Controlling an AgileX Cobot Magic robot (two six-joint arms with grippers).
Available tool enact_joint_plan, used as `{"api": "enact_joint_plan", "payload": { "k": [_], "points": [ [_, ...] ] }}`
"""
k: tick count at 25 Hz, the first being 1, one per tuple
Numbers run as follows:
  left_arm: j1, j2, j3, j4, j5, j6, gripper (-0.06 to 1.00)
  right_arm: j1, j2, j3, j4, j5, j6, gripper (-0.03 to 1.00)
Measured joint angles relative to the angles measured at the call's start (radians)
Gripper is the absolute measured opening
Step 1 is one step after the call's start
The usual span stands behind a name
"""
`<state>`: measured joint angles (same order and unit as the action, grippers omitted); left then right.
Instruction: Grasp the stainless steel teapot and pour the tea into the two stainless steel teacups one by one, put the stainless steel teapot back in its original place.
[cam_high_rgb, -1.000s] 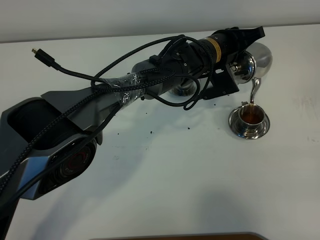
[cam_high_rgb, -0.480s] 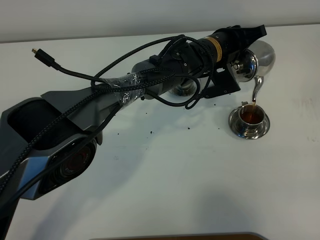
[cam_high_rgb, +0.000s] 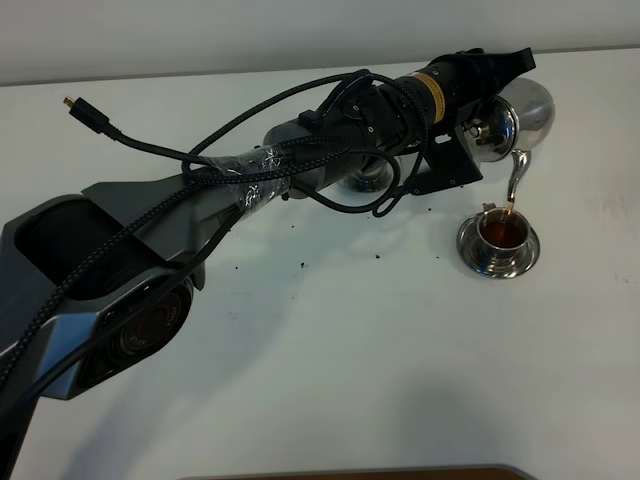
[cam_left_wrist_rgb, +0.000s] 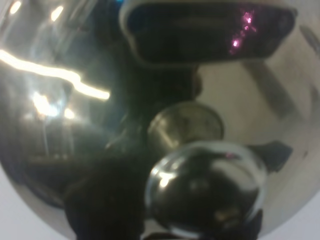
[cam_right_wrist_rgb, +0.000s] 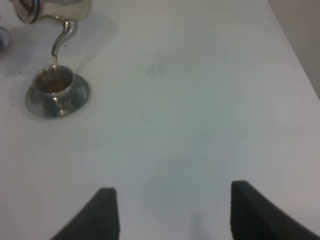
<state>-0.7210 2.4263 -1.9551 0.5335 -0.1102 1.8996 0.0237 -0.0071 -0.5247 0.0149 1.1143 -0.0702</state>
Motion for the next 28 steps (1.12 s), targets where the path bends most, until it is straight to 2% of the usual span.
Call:
{"api": "enact_joint_plan", "payload": {
  "k": [15, 28],
  "points": [
    [0.0, 0.0, 0.0, -0.006, 0.005, -0.01, 0.25, 0.0, 0.0, 0.0, 0.0, 0.0, 0.001, 0.49],
    [0.0, 0.0, 0.0, -0.006, 0.136, -0.188, 0.25, 0.0, 0.0, 0.0, 0.0, 0.0, 0.0, 0.49]
  ]
}}
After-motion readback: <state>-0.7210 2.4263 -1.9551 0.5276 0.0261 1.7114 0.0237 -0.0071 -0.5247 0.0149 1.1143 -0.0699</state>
